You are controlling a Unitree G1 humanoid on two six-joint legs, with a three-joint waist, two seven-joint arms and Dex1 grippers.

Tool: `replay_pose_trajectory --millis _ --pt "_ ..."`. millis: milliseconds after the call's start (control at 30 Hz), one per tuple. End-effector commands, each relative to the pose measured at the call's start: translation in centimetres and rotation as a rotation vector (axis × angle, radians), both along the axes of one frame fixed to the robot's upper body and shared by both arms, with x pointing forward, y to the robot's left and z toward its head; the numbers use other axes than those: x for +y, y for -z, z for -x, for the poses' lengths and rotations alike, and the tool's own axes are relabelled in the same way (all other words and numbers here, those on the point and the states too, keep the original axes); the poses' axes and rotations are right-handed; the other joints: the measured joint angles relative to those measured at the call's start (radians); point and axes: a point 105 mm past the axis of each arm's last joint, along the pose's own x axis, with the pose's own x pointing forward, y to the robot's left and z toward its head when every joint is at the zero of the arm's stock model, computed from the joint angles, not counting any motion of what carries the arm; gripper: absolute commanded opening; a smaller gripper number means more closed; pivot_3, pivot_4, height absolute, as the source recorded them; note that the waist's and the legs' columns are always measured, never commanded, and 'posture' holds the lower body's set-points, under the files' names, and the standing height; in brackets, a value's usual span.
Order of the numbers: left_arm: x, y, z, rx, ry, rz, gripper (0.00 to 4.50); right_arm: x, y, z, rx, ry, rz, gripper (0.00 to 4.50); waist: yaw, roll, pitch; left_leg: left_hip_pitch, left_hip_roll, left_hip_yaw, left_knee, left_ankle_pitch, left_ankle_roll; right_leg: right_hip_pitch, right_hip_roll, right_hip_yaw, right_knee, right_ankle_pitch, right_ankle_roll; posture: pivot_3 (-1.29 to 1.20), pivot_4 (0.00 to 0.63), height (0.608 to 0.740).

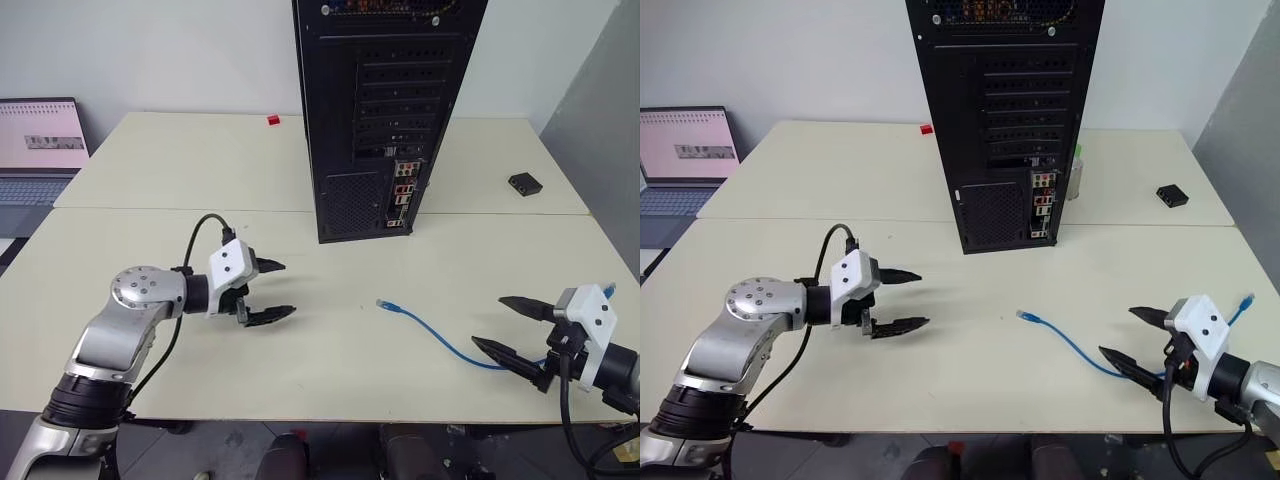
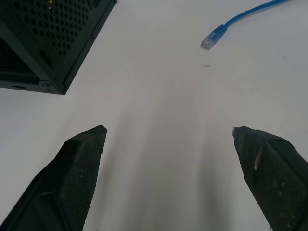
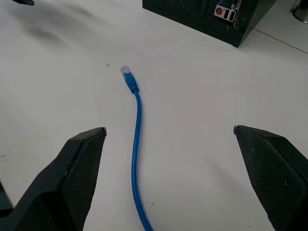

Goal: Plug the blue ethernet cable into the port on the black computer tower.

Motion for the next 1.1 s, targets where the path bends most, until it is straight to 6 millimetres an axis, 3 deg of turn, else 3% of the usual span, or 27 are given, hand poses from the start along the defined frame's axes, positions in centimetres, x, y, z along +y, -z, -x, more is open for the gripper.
replay_pose_trajectory --millis 33,433,600,867,933,1100 --pt "-0.9 -1.0 0.4 -0.034 0.048 0.025 4.47 0.4 -0.9 0.0 -0.04 -0.013 0.005 4.5 0.0 0.0 0.0 0.0 0.0 0.0 0.0 0.0 0.0 0.0 0.0 0.0 0.0 0.0 0.0 0.0 0.15 0.74" --pt "-2.0 -1.0 0.7 -0.04 0.081 0.044 4.47 1.2 -0.7 -0.3 -0.043 -0.012 -0.002 4.5 0.0 0.0 0.0 0.0 0.0 0.0 0.0 0.0 0.0 0.0 0.0 0.0 0.0 0.0 -0.001 0.0 0.15 0.74" --pt "-3.0 -0.9 0.8 -0.043 0.106 0.042 4.47 2.9 -0.2 -1.7 -0.066 -0.024 -0.001 4.5 -0.001 0.0 0.0 0.0 0.0 0.0 0.0 0.0 0.0 0.0 0.0 0.0 0.0 0.0 -0.001 0.0 0.15 0.74" --pt "-3.9 -0.6 1.0 -0.04 0.163 0.018 4.47 7.5 1.7 -4.6 -0.046 -0.091 -0.045 4.5 -0.001 -0.001 0.001 0.0 0.0 0.0 0.001 0.0 0.0 0.0 0.0 0.0 0.0 0.001 -0.002 0.0 0.15 0.74" --pt "-4.1 -0.3 1.6 -0.044 0.206 -0.001 4.47 8.7 3.1 -5.2 -0.02 -0.13 -0.026 4.5 -0.001 -0.002 0.001 0.0 0.0 0.0 0.001 0.0 0.0 0.0 0.0 0.0 0.0 0.001 -0.002 0.0 0.15 0.74" --pt "-4.3 0.2 2.8 -0.027 0.271 -0.016 4.47 9.6 4.9 -6.1 0.011 -0.18 0.019 4.5 -0.001 -0.002 0.001 -0.001 0.0 0.0 0.001 0.0 0.0 -0.001 0.0 0.0 0.0 0.001 -0.002 0.0 0.15 0.74"
